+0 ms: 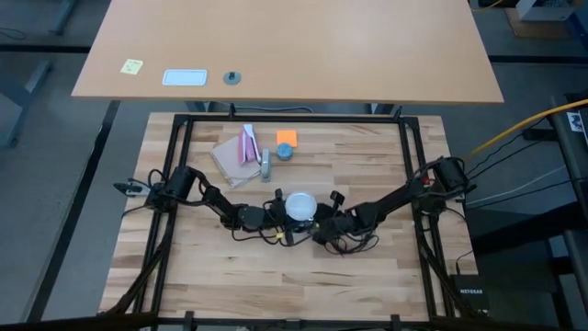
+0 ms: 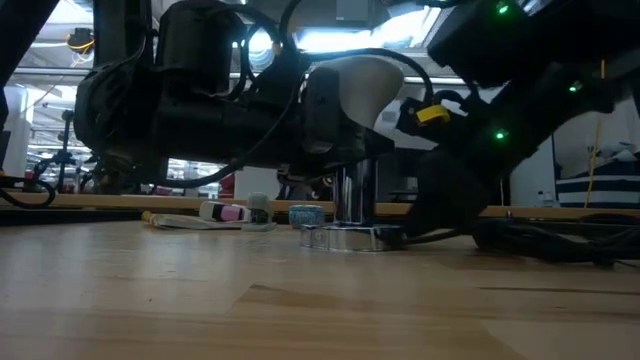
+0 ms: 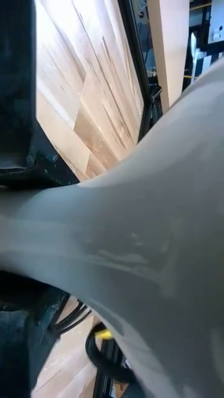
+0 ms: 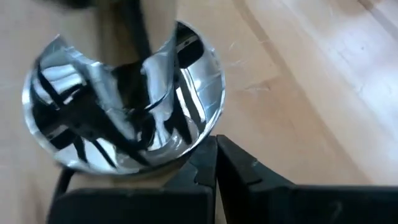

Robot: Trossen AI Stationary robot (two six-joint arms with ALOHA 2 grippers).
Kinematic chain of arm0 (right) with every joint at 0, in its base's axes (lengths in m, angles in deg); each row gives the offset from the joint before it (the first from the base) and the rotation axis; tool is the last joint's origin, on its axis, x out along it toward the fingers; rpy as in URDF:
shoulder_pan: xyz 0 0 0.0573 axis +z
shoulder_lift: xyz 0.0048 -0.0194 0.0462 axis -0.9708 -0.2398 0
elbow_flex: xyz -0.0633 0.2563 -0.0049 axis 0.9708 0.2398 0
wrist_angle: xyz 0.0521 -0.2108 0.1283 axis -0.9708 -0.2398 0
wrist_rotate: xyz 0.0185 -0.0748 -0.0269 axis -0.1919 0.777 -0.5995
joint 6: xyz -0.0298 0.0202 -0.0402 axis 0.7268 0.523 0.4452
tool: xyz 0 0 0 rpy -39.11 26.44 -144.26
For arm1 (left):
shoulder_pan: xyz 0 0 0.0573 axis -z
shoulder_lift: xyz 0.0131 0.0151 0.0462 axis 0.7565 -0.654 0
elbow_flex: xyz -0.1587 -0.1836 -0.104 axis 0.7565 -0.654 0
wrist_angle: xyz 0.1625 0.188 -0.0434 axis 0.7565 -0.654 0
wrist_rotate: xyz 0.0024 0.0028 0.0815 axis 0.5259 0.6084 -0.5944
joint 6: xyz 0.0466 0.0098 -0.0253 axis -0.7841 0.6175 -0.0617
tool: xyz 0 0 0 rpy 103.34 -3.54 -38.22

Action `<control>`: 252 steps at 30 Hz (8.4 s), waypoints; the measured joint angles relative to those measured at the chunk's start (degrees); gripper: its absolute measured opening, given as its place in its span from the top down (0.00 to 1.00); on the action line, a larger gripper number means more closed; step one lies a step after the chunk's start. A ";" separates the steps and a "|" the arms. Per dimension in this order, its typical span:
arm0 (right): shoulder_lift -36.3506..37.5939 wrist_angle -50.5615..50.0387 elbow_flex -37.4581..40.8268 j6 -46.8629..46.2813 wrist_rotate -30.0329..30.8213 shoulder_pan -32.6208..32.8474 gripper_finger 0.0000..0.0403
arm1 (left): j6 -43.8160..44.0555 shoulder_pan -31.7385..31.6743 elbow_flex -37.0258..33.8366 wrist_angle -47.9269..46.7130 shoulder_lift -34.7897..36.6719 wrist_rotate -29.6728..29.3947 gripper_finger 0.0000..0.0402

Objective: Screw lightbulb
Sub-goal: Remove the white lightbulb from the silver lamp

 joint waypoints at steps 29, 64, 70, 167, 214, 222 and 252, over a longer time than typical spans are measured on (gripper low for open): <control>4.38 -3.64 -0.21 -0.52 13.54 0.72 0.98 | 0.27 1.23 0.04 0.23 -0.09 -1.97 0.62; -5.09 20.13 -0.28 -2.63 0.28 4.71 0.98 | -0.58 0.79 0.07 -1.19 0.00 -4.65 0.62; -4.44 17.31 -0.22 -0.99 3.71 5.09 0.98 | -0.32 0.80 0.04 -1.07 0.08 -4.16 0.62; 19.50 -2.64 -0.33 13.78 12.59 -3.74 0.98 | 1.76 -2.69 8.94 -16.28 0.15 9.11 0.38; 19.41 4.33 -0.13 17.03 10.99 -3.76 0.98 | -6.58 10.16 8.97 -16.65 2.82 -33.62 0.37; 19.41 4.20 -0.13 18.48 10.99 -3.76 0.98 | 6.68 10.34 8.94 -23.93 2.80 -33.77 0.37; 19.45 4.05 -0.17 18.98 8.06 -3.76 0.98 | 11.95 14.41 7.40 -28.44 6.34 -42.75 0.37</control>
